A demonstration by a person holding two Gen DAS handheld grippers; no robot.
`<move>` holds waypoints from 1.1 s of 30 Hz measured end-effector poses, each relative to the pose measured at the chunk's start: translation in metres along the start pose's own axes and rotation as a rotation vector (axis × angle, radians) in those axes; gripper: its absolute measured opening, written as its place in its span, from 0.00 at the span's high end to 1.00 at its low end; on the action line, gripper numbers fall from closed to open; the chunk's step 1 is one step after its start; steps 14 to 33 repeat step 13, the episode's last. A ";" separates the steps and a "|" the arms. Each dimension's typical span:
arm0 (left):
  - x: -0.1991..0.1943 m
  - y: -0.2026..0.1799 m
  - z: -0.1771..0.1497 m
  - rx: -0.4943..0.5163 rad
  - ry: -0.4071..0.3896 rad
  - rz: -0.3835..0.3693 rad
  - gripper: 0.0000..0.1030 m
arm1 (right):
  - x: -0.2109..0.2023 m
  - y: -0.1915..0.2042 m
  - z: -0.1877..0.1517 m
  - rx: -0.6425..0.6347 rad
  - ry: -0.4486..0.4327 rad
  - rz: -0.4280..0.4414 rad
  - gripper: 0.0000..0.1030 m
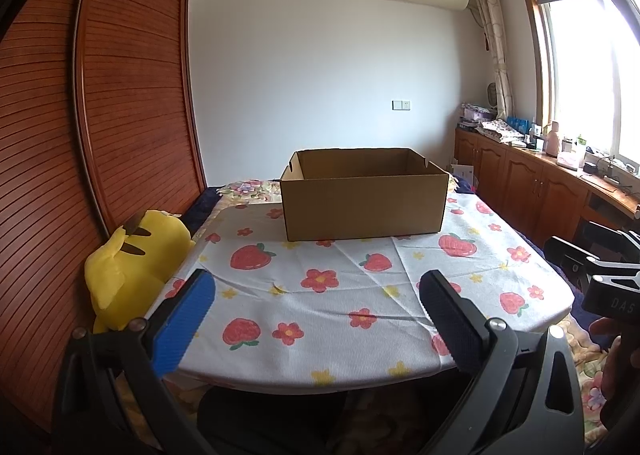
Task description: Organize snacks
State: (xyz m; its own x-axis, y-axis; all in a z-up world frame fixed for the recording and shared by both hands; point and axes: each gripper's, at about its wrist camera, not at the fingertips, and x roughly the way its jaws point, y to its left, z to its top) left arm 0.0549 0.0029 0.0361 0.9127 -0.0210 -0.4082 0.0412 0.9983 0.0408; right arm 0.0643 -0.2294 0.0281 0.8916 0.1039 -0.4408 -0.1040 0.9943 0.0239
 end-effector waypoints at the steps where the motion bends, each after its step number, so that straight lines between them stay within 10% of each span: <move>1: 0.000 0.000 0.000 0.000 0.001 0.001 0.00 | 0.000 0.000 0.000 0.000 0.000 0.000 0.03; 33: -0.002 0.000 0.000 0.000 -0.004 0.000 0.00 | -0.002 0.000 0.001 -0.002 -0.004 -0.002 0.03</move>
